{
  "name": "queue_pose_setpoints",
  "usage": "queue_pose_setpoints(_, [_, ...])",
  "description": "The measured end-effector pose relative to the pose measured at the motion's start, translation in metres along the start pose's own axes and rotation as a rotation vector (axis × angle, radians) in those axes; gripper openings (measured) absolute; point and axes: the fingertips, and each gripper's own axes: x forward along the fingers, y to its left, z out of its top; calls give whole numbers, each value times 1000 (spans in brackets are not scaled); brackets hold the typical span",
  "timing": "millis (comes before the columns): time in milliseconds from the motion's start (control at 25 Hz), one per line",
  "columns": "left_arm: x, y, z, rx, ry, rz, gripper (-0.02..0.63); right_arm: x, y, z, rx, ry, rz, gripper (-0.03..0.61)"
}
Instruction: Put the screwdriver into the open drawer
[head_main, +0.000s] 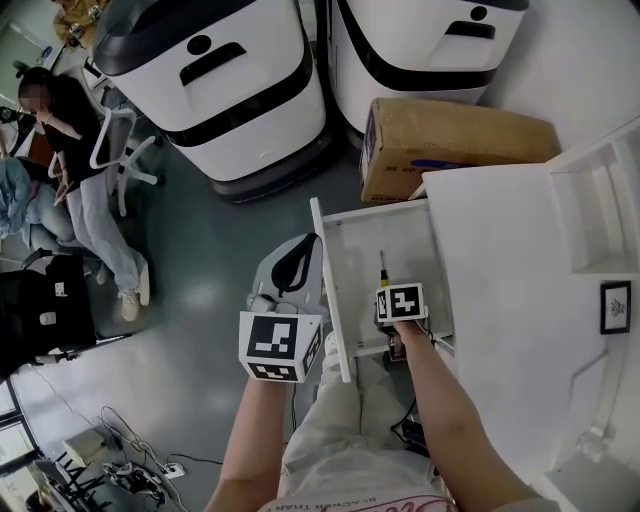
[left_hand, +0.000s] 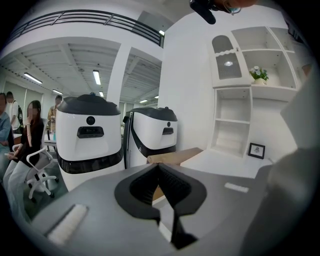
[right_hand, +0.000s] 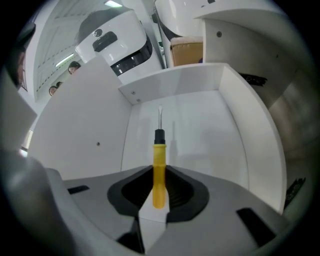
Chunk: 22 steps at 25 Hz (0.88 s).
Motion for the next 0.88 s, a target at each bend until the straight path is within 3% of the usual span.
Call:
queue_pose_setpoints(360, [5,4,-8,3,23,-16,9,30,-5,-9,31,76,-60,78])
queue_pose_setpoints(880, [9,10,-13,4,40,-16,9,40,-15,-8,-21,97,-131,80])
